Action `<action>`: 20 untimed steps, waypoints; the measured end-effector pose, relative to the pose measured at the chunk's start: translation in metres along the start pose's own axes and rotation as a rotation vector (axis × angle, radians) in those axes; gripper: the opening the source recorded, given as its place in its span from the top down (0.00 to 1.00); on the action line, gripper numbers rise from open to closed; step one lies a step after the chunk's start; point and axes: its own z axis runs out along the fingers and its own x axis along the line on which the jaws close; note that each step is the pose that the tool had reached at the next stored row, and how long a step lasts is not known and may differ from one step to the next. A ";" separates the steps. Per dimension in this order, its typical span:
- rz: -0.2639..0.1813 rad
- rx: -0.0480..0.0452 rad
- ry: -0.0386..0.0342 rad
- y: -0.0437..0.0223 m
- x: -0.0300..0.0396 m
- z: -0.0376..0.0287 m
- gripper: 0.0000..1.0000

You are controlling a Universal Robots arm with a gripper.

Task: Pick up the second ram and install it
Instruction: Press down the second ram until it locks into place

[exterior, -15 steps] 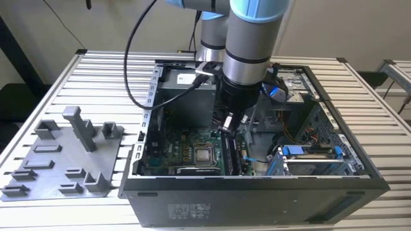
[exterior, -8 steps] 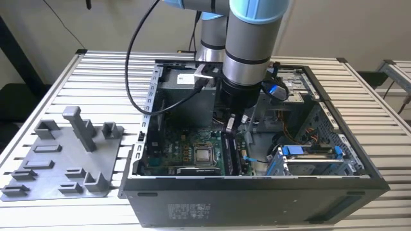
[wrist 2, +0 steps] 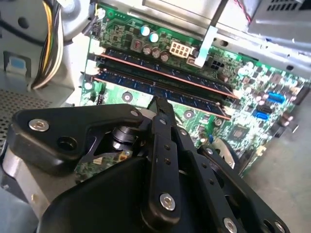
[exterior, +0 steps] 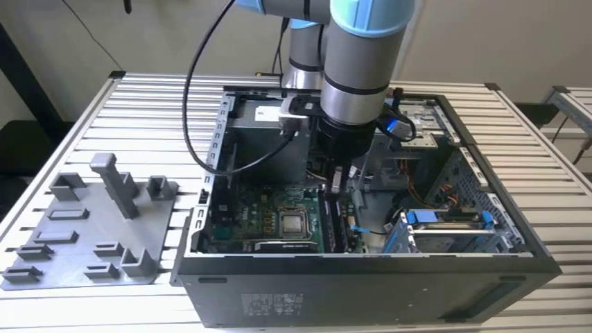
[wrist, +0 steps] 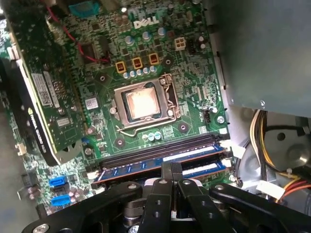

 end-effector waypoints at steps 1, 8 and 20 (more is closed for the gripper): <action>-0.018 0.0000 -0.0007 0.0000 0.0000 0.0005 0.89; -0.064 0.0000 -0.0016 0.0006 0.0001 0.0014 0.89; -0.118 -0.0004 -0.0026 -0.0008 0.0055 0.0034 0.89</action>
